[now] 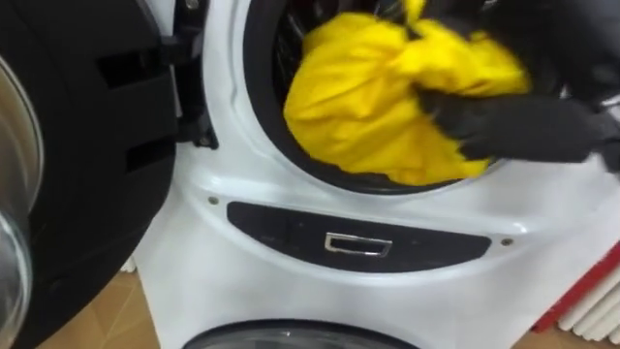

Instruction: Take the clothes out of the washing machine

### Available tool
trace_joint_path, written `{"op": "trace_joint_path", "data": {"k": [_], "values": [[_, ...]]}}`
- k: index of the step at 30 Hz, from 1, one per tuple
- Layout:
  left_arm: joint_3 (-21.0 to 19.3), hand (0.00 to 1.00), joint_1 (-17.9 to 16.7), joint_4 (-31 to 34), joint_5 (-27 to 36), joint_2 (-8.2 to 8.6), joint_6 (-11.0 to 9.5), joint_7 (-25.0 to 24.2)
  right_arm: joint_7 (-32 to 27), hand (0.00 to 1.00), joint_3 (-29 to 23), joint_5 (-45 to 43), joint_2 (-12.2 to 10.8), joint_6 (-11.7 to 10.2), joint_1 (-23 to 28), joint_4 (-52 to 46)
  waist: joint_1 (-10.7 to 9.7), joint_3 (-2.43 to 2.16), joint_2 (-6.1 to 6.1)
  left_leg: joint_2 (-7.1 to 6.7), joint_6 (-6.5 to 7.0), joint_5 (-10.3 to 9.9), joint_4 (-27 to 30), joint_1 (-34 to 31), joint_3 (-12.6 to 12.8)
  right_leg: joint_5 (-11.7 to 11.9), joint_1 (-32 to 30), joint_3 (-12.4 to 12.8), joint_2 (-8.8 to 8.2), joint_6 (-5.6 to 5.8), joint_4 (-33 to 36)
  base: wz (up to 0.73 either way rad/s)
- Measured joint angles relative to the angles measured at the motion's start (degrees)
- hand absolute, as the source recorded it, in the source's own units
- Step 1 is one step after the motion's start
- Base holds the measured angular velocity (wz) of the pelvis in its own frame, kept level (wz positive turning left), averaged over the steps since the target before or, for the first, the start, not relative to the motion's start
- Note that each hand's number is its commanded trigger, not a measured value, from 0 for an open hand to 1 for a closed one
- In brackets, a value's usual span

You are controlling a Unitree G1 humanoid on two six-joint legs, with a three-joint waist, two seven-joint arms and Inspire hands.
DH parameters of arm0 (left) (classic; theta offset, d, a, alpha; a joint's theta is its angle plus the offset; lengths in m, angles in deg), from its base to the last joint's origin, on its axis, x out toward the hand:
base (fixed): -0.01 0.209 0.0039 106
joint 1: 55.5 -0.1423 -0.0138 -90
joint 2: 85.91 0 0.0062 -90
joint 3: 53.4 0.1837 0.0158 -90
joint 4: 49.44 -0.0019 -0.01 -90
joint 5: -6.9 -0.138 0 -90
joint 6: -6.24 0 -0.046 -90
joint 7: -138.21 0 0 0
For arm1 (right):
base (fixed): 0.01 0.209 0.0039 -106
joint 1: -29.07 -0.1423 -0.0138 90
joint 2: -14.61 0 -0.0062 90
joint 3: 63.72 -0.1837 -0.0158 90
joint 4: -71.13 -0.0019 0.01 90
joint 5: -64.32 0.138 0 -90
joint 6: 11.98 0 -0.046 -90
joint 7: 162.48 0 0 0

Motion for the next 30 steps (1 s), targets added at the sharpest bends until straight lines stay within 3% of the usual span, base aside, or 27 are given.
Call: {"op": "trace_joint_path", "data": {"k": [4, 7, 16, 20, 22, 26, 30], "values": [[-2.53, 0.0, -1.19, -0.04, -0.09, 0.0, -1.75, 1.24, -3.61, 1.0, -5.62, 1.78, 0.16, -1.24, 3.49, 0.04, -2.37, 0.09, -0.13, 0.1, -0.08, -0.13, -0.15, 0.3, 0.49, -0.1, 0.39, 0.12, 0.12, 0.01, -0.12, -0.02], [-3.93, 0.0, -1.44, -0.2, -0.19, -0.05, -3.15, 2.35, -5.83, 1.0, -10.5, 1.95, 0.25, -3.26, 9.55, 0.2, -3.94, 0.17, -0.3, 0.34, -0.21, -0.52, -0.18, 0.83, 1.36, -0.31, 0.41, 1.2, 0.52, -0.06, -0.12, -0.13], [-3.84, 0.0, -0.12, -0.18, -0.01, -1.37, -3.19, 2.34, -14.53, 1.0, -16.2, 0.39, 0.22, -4.49, 15.62, 3.35, -7.27, 0.26, -0.07, 1.41, -0.63, -1.7, -0.59, 2.48, 7.07, -0.28, -1.1, 6.47, 2.1, -0.18, 0.88, -0.34], [-3.58, 0.0, 1.77, -0.18, -0.01, -2.51, -2.51, 2.22, -16.23, 1.0, -16.62, -1.23, -0.09, -4.06, 19.85, 3.89, -8.46, 0.5, 0.14, 2.37, -1.28, -2.36, -0.8, 3.36, 12.28, -0.1, -2.56, 10.02, 3.22, -0.47, 2.04, -0.66], [-3.55, 0.0, 3.42, -0.18, -0.05, -2.77, -2.11, 1.92, -15.99, 1.0, -16.47, -0.46, -0.14, -3.28, 22.41, 4.88, -8.44, 0.57, 0.22, 3.08, -1.89, -3.18, -0.88, 4.21, 15.58, 0.26, -3.24, 13.21, 4.66, -1.02, 2.3, -0.73], [-0.92, 0.0, 5.43, -0.39, 0.82, -3.21, -1.15, 1.89, -15.37, 1.0, -15.45, 0.78, -0.27, -1.42, 22.85, 7.44, -9.99, 0.66, -0.19, 3.5, -2.32, -3.42, -0.81, 5.14, 19.3, 0.47, -4.3, 17.47, 6.05, -1.3, 3.15, -0.64], [1.42, 0.0, 7.18, -4.03, 3.26, -3.6, 1.69, 3.12, -11.56, 1.0, -12.53, 1.65, -1.92, -0.06, 23.68, 10.75, -10.58, 0.73, 0.04, 4.05, -2.87, -3.76, -0.45, 5.35, 23.79, 1.34, -5.6, 21.27, 7.61, -1.44, 3.21, -0.55]]}}
